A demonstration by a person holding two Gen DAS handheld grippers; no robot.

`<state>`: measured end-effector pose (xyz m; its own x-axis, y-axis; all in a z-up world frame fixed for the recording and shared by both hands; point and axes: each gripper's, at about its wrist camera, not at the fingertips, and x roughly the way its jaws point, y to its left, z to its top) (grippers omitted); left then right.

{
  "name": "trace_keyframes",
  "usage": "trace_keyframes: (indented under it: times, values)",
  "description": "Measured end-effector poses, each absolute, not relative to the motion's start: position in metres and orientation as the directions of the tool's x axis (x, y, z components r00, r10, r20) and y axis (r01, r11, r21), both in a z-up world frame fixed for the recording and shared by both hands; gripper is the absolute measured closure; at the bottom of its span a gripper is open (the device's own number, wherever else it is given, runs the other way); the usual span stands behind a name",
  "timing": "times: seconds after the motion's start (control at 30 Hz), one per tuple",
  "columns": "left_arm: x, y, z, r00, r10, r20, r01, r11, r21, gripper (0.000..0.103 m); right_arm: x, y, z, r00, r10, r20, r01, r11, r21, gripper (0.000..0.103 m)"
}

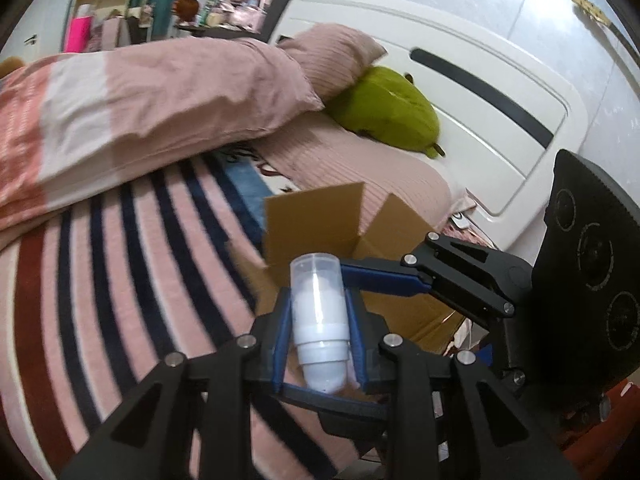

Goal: Organize rigid objects
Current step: 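Carry the pump bottle into the cardboard box and open the right gripper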

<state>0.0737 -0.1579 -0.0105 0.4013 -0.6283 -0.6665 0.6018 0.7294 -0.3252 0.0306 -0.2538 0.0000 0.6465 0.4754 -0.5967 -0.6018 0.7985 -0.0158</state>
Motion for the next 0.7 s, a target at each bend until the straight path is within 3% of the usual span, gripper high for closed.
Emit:
trace_keyframes:
  times: [0.37, 0.4, 0.47, 0.53, 0.67, 0.7]
  values:
    - [0.094, -0.226, -0.023, 0.324, -0.631, -0.705, 0.653, 0.688, -0.315, 0.08, 0.045, -0.324, -0.017, 0.664, 0.399, -0.632, -0.495, 0.868, 0.027, 0.042]
    - [0.095, -0.227, -0.024, 0.328, -0.625, -0.708, 0.651, 0.693, -0.311, 0.076, 0.047, -0.327, -0.018, 0.664, 0.394, -0.636, -0.49, 0.871, 0.028, 0.042]
    - [0.097, -0.229, -0.025, 0.344, -0.608, -0.715, 0.641, 0.709, -0.294, 0.06, 0.049, -0.331, -0.021, 0.663, 0.375, -0.648, -0.477, 0.879, 0.021, 0.04]
    - [0.096, -0.227, -0.024, 0.368, -0.599, -0.711, 0.627, 0.724, -0.286, 0.04, 0.047, -0.334, -0.022, 0.667, 0.358, -0.653, -0.464, 0.886, 0.011, 0.03]
    - [0.093, -0.216, -0.017, 0.41, -0.585, -0.7, 0.609, 0.747, -0.268, 0.032, 0.047, -0.336, -0.022, 0.667, 0.349, -0.658, -0.456, 0.89, 0.01, 0.028]
    - [0.09, -0.212, -0.014, 0.432, -0.573, -0.697, 0.598, 0.76, -0.254, 0.025, 0.046, -0.337, -0.021, 0.667, 0.349, -0.658, -0.455, 0.89, 0.01, 0.028]
